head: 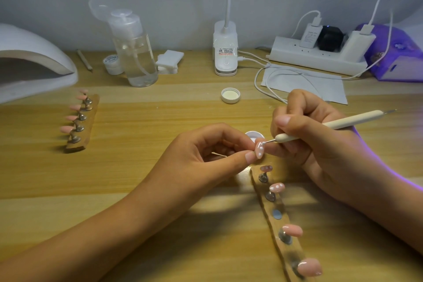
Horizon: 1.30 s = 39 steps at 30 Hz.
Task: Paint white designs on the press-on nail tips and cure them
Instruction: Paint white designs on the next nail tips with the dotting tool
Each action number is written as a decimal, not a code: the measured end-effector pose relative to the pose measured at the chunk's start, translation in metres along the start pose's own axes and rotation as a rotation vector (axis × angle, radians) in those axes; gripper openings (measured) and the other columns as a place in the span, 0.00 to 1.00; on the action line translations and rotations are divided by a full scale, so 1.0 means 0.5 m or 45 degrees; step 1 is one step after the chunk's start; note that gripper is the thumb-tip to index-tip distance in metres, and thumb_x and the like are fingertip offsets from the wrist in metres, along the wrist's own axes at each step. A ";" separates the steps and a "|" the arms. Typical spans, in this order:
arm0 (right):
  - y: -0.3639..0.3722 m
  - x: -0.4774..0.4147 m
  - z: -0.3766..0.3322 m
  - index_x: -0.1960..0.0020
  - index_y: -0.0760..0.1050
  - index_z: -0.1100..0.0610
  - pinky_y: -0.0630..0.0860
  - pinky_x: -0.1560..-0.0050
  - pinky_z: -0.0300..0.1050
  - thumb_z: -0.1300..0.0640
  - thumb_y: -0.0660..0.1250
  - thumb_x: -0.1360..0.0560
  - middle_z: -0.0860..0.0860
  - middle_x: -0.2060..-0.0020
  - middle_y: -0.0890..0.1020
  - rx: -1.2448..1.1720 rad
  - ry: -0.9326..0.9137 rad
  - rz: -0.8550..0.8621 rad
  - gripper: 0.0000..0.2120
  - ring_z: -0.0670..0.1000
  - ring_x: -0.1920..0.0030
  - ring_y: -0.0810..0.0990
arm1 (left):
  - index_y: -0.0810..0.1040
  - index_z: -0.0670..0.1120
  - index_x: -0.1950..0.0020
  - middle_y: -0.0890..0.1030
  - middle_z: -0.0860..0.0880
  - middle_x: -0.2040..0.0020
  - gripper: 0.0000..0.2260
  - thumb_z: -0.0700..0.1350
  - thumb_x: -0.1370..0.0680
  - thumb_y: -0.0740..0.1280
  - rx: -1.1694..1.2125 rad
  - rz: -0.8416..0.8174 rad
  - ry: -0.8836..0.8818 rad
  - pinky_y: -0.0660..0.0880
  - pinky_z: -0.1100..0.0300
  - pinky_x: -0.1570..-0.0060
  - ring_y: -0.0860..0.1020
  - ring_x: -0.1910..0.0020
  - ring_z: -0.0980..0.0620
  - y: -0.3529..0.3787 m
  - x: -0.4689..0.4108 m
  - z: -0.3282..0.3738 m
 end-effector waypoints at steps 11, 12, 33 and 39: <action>0.000 0.000 0.001 0.70 0.70 0.53 0.79 0.67 0.37 0.64 0.70 0.33 0.50 0.74 0.71 0.019 0.017 0.027 0.13 0.44 0.72 0.71 | 0.84 0.51 0.57 0.82 0.56 0.62 0.03 0.43 0.28 0.73 -0.001 -0.012 0.009 0.71 0.71 0.65 0.76 0.64 0.62 0.001 0.001 -0.001; 0.000 0.000 0.001 0.70 0.70 0.53 0.79 0.66 0.38 0.64 0.71 0.34 0.50 0.73 0.71 0.009 0.017 0.024 0.12 0.44 0.72 0.71 | 0.84 0.51 0.57 0.82 0.56 0.62 0.03 0.43 0.28 0.73 -0.005 -0.008 0.010 0.71 0.71 0.65 0.76 0.64 0.62 0.000 0.001 -0.001; -0.037 -0.015 -0.004 0.68 0.67 0.52 0.77 0.63 0.38 0.54 0.65 0.29 0.48 0.74 0.68 -0.028 -0.002 0.240 0.11 0.44 0.71 0.68 | 0.81 0.48 0.57 0.77 0.54 0.58 0.04 0.48 0.27 0.72 -0.471 0.091 0.470 0.70 0.66 0.64 0.75 0.63 0.54 0.021 0.031 0.058; -0.042 -0.016 -0.004 0.67 0.68 0.52 0.77 0.63 0.38 0.53 0.67 0.30 0.48 0.74 0.68 -0.025 0.025 0.256 0.10 0.44 0.72 0.68 | 0.84 0.48 0.60 0.65 0.61 0.60 0.07 0.48 0.23 0.71 -1.022 0.010 0.768 0.60 0.76 0.57 0.69 0.58 0.65 0.057 0.053 0.061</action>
Point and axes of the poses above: each hand's wrist, its own x-axis away from the middle knuckle, its own y-axis out of the palm, z = x × y, the point moved 4 cm from there along -x, towards the middle knuckle
